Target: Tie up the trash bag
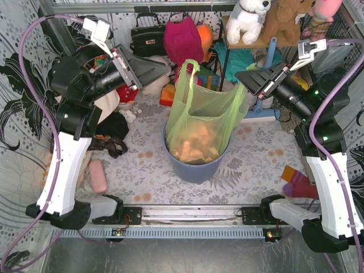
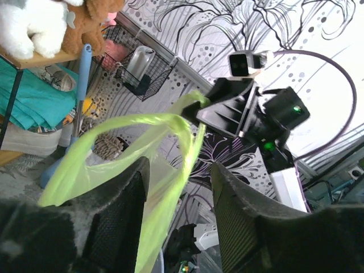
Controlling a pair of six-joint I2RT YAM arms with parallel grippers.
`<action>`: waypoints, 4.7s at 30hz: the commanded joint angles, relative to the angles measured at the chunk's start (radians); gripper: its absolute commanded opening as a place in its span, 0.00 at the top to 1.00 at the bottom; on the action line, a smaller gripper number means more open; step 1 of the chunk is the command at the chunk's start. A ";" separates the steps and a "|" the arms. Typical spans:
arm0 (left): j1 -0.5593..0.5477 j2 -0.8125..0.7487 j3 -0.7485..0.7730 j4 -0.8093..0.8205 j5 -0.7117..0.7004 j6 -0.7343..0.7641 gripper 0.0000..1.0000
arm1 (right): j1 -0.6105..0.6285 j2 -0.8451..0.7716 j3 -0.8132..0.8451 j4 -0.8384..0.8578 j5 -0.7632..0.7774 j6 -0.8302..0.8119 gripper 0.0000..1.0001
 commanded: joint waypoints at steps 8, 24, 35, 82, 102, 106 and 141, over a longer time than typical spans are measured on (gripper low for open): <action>-0.052 -0.085 -0.188 0.105 0.056 0.039 0.33 | 0.001 -0.033 -0.057 0.109 -0.127 0.040 0.54; -0.248 0.083 -0.066 0.091 -0.092 0.144 0.31 | 0.002 -0.054 -0.138 0.163 -0.155 0.088 0.51; -0.248 0.085 0.222 0.044 -0.210 0.089 0.36 | 0.001 0.101 0.172 0.339 -0.209 0.232 0.56; -0.392 0.104 -0.161 0.227 -0.196 0.044 0.27 | 0.003 0.027 -0.059 0.272 -0.138 0.200 0.60; -0.352 0.068 -0.019 0.172 -0.225 0.079 0.40 | 0.003 0.013 -0.094 0.284 -0.166 0.218 0.60; -0.335 0.019 -0.156 0.203 -0.235 0.061 0.40 | 0.004 -0.009 -0.198 0.339 -0.169 0.255 0.61; -0.225 0.023 0.209 -0.174 -0.244 0.213 0.36 | 0.171 0.214 0.105 0.435 -0.167 0.288 0.65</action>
